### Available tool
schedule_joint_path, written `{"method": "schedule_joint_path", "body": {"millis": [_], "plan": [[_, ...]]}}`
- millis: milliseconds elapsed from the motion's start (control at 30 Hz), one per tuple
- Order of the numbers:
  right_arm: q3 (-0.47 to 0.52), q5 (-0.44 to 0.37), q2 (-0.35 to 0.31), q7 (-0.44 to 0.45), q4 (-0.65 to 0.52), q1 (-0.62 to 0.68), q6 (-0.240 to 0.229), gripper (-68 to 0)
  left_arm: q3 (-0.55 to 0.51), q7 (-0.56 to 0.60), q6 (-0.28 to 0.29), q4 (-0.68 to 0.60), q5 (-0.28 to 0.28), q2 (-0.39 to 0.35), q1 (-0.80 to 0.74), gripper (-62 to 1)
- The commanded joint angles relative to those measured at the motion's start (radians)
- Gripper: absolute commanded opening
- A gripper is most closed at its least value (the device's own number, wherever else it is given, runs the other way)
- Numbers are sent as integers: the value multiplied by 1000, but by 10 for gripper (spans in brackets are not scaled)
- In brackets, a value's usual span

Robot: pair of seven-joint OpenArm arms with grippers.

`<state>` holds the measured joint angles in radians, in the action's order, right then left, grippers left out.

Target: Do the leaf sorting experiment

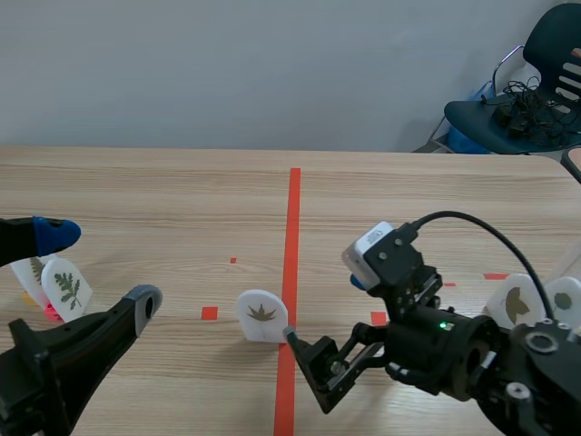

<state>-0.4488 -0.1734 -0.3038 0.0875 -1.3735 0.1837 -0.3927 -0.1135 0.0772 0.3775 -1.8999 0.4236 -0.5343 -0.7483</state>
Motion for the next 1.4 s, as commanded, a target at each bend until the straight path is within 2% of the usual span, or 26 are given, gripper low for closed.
{"method": "schedule_joint_path", "body": {"millis": [0, 100, 200, 333, 467, 567, 667, 733, 867, 1000, 1167, 1267, 1367], "plan": [[-18, 19, 18, 38, 23, -28, 0, -57, -5, 11, 3, -11, 9, 5, 4, 14], [-79, 77, 63, 90, 112, -80, 8, -102, -5, 11, 3, -11, 9, 5, 4, 14], [-119, 94, 106, 115, 184, -122, 16, -174, -5, 11, 3, -11, 9, 5, 4, 14], [-158, 96, 149, 130, 242, -152, 65, -270, -5, 12, 3, -11, 9, 5, 4, 14], [-175, 100, 155, 137, 251, -156, 64, -350, -5, 11, 3, -11, 9, 5, 4, 14], [-174, 100, 151, 136, 251, -156, 64, -451, -5, 11, 3, -11, 9, 5, 4, 14], [-174, 100, 146, 136, 251, -156, 65, -581, -5, 11, 3, -11, 9, 5, 4, 14], [-171, 100, 145, 136, 251, -156, 64, -627, -5, 11, 3, -11, 9, 5, 4, 14], [-141, 99, 126, 132, 197, -143, 63, -629, -5, 11, 3, -11, 9, 5, 4, 14], [-58, 98, 76, 61, 10, -69, 64, -629, -5, 12, 3, -11, 9, 4, 4, 14], [100, 55, 21, -20, -212, 78, 64, -629, -5, 12, 3, -11, 9, 4, 4, 14], [212, 13, 13, -39, -264, 163, 65, -629, -5, 11, 3, -11, 9, 4, 4, 14], [328, -61, 13, -38, -268, 229, 65, -629, -5, 11, 3, -11, 9, 4, 4, 14]]}}
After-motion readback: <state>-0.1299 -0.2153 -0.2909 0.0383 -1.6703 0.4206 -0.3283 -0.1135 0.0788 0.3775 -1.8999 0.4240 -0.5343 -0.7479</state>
